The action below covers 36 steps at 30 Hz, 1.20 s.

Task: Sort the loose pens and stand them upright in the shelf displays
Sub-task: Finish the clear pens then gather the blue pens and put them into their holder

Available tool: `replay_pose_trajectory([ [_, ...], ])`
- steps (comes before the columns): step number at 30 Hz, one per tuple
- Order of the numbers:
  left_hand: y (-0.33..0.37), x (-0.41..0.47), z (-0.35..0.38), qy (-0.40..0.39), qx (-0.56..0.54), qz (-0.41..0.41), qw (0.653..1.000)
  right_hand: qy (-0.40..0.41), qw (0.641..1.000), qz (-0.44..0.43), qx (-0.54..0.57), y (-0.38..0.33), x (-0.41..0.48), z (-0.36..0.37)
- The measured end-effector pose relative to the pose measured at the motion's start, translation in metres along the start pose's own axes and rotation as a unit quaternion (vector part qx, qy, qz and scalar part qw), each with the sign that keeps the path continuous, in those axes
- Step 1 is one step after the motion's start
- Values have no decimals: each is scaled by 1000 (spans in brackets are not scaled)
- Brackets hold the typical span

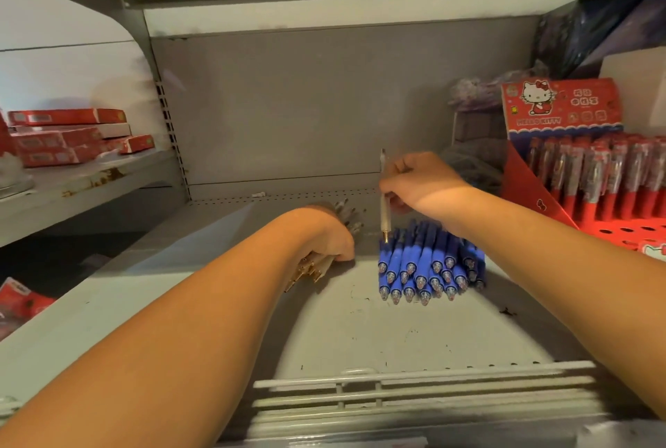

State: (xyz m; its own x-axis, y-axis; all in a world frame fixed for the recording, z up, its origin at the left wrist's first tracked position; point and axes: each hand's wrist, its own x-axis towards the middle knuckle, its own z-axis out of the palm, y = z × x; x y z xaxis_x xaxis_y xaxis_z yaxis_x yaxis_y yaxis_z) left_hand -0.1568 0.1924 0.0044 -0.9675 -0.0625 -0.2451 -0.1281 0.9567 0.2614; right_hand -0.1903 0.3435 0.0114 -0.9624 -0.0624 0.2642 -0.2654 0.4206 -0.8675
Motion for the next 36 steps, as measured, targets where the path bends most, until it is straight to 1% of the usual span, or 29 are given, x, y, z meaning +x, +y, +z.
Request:
replay_pose_trajectory([
  [4,0,-3,-11,54,-83,76,992,17,996,4,88,-7,-10,-10],
  [6,6,-3,-14,94,-184,109,972,27,990,9,138,-14,-18,-17],
  [8,11,-8,-15,112,-282,152,941,37,982,-2,186,-20,-28,-24],
  [10,20,-13,-13,114,-343,201,911,57,971,-37,228,-24,-44,-34],
  [12,29,-27,-13,114,-393,242,880,82,963,-72,246,-25,-63,-47],
  [14,41,-42,-14,107,-439,296,842,95,961,-96,243,-26,-89,-62],
  [17,60,-72,-11,80,-481,408,772,125,956,-113,238,-25,-129,-85],
  [20,83,-102,0,21,-513,497,700,171,946,-132,240,-22,-169,-113],
  [22,101,-120,15,-9,-527,517,675,197,940,-140,241,-18,-195,-134],
  [25,135,-144,43,-25,-542,526,655,227,934,-141,238,-7,-233,-168],
  [28,171,-166,70,-41,-532,551,641,246,934,-139,221,8,-267,-204],
  [30,195,-181,85,-35,-532,551,642,252,934,-138,213,19,-288,-231],
  [34,245,-210,109,-19,-554,520,649,257,932,-137,214,42,-325,-289],
  [36,269,-222,121,-14,-565,506,651,249,937,-128,209,56,-340,-315],
])
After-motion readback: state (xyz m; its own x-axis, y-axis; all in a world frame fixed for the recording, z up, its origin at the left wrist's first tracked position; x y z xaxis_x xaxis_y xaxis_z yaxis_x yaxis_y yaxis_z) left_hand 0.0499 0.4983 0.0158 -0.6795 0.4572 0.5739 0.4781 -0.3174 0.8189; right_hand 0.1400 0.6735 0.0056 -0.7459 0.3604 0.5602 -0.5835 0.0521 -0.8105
